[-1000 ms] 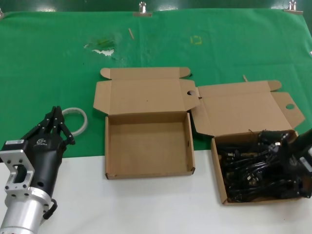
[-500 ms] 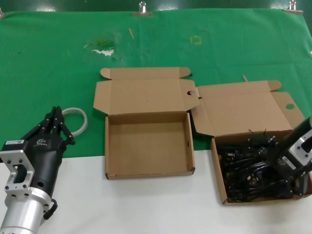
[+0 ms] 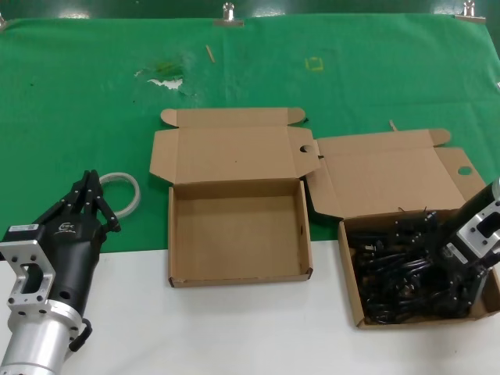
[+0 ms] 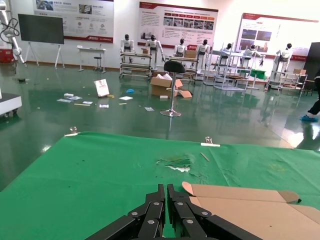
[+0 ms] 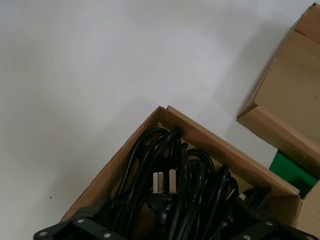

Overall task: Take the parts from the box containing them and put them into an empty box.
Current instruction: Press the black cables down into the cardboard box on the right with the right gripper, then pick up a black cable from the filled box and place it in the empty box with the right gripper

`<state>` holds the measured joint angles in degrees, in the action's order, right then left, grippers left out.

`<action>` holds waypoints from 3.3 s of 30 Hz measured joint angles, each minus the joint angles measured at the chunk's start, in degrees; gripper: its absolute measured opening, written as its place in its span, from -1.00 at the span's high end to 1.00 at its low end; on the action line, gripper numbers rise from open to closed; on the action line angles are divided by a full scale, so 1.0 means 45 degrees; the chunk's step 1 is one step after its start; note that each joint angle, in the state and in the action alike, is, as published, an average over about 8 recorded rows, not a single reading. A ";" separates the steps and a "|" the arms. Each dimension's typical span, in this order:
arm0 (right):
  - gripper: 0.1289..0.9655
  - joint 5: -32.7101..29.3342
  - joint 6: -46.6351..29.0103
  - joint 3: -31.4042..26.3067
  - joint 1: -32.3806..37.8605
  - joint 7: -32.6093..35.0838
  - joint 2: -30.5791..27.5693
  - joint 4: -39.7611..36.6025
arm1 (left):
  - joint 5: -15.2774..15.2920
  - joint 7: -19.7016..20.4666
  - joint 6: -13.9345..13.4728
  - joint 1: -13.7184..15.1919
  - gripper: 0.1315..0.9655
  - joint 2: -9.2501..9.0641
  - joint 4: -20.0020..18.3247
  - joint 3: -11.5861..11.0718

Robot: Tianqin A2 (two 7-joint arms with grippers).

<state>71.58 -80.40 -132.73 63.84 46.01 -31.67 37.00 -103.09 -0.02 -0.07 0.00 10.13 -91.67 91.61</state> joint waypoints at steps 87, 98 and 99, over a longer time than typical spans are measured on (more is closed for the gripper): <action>0.67 0.4072 0.5308 0.0245 0.1132 0.2167 0.6937 -0.5636 | 0.0006 0.0002 -0.0005 0.0000 0.94 -0.0030 0.0000 -0.0006; 0.67 0.3430 0.5633 -0.0416 0.1278 0.1757 0.7016 -0.5723 | 0.0006 0.0001 -0.0006 0.0000 0.94 -0.0030 0.0000 -0.0006; 0.67 0.3321 0.5634 -0.0425 0.1275 0.1681 0.7005 -0.5674 | 0.0006 0.0000 -0.0006 0.0000 0.94 -0.0030 0.0000 -0.0006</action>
<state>86.52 -55.05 -134.64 69.58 53.57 -0.15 11.47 -103.07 -0.02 -0.09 0.00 10.00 -91.67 91.58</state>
